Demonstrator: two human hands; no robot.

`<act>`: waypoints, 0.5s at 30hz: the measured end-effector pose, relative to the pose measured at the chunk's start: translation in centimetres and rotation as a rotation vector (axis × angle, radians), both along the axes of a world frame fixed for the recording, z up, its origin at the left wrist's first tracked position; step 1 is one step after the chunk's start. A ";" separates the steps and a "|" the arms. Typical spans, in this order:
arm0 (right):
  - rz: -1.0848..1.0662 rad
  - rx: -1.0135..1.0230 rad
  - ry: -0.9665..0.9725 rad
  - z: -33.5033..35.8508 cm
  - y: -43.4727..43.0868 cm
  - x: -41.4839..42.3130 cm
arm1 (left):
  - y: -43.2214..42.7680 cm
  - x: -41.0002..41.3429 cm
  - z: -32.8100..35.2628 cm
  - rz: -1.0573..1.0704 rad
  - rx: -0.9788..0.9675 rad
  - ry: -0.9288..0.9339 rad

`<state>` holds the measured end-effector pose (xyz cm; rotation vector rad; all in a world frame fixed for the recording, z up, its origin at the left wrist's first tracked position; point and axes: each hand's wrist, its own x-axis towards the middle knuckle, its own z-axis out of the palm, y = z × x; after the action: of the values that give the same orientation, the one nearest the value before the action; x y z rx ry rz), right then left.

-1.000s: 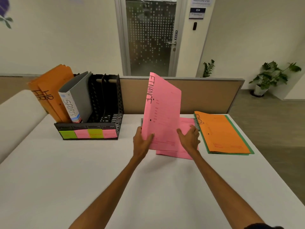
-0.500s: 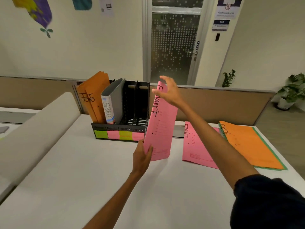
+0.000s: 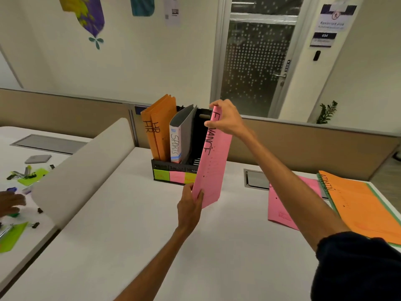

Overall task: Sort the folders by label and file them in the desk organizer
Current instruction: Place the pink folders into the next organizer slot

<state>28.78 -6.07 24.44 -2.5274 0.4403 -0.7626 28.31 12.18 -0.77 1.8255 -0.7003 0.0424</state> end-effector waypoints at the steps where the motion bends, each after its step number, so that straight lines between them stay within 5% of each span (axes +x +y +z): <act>1: 0.014 -0.011 -0.007 0.4 0.3 0.2 | 0.0 0.2 0.1 0.000 -0.006 0.009; 7: 0.054 -0.046 -0.071 3.5 1.6 0.0 | 0.7 0.8 1.3 -0.045 -0.149 0.119; 9: 0.084 -0.063 -0.079 4.6 2.0 -0.2 | 0.5 1.2 1.7 0.023 -0.255 0.359; 13: 0.128 -0.105 -0.078 5.8 3.1 0.0 | -0.6 3.3 4.0 -0.088 -0.386 1.179; 15: 0.164 -0.108 -0.088 6.2 3.5 0.0 | -0.8 4.3 4.8 -0.175 -0.326 1.187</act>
<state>28.75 -2.55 30.63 -2.5780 0.1639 -0.8500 32.57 11.35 4.01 1.1624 0.0191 -0.9138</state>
